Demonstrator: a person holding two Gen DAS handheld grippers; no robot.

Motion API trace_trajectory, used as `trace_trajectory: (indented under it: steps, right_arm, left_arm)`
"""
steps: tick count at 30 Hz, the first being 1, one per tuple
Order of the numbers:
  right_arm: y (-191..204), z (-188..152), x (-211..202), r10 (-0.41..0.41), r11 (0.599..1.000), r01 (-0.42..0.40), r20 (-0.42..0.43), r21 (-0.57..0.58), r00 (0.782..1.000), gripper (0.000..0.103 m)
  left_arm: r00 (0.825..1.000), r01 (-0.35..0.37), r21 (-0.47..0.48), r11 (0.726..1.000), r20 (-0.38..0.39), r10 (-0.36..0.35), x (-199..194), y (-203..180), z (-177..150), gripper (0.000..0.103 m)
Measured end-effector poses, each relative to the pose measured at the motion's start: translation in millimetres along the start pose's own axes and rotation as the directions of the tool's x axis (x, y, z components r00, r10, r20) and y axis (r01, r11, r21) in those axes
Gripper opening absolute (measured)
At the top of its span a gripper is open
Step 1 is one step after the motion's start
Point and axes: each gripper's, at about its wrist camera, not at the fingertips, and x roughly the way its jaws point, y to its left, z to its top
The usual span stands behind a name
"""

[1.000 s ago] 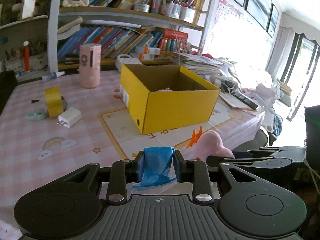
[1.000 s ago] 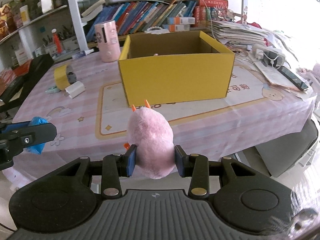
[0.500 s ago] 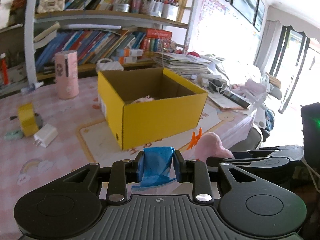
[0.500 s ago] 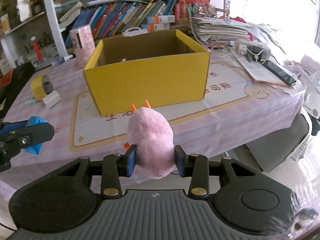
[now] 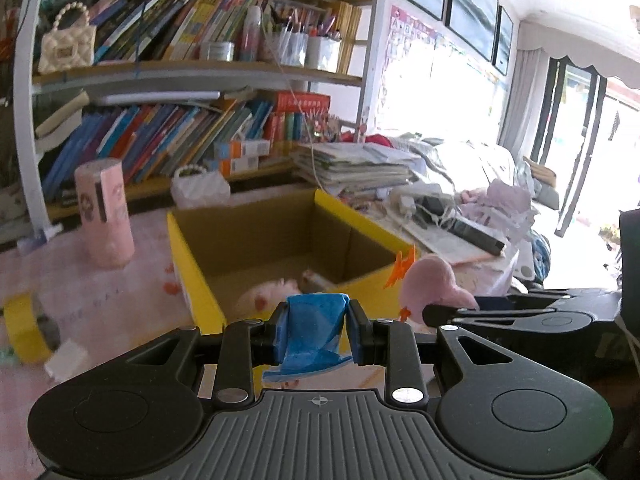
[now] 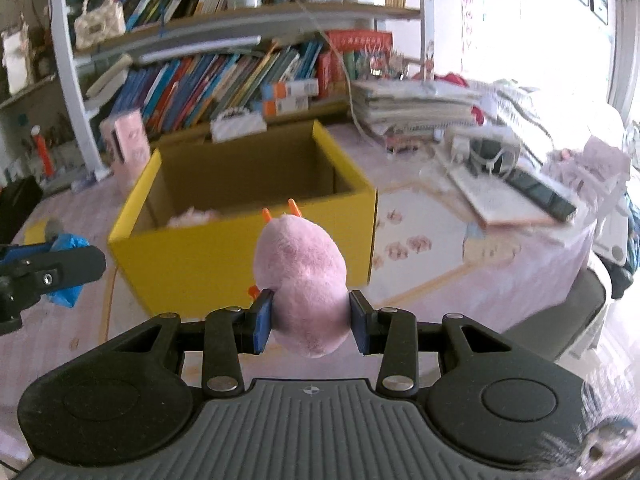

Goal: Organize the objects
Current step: 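Carry the blue cloth and pink plush chick toward the yellow box with both tools, then lower both tools into the yellow box and open them to release the items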

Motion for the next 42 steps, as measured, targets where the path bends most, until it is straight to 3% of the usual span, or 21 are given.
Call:
trace_trajectory:
  steps: [6,21,30,42]
  right_arm:
    - [-9,31,20,0.018,0.999,-0.016,0.050,-0.031,0.999,0.037]
    - [-6,83,94,0.145,0.974,-0.137,0.033,-0.178,0.989,0.037]
    - [1,94,134,0.198,0.953,-0.198,-0.022,-0.230,0.980,0.037]
    - [12,94,169,0.219,0.932,-0.240,-0.105,-0.273,0.970,0.037]
  left_arm:
    - [1.000,-0.025,0.006,1.000,0.018,0.025,22,0,16,0.028]
    - [0.991,-0.130,-0.015,0.991,-0.031,0.129,84,5,35,0.028]
    - [0.982,-0.164,-0.013,0.986,-0.101,0.162,116,9,32,0.028]
    - [0.974,-0.185,-0.013,0.983,-0.139,0.181,137,17,31,0.028]
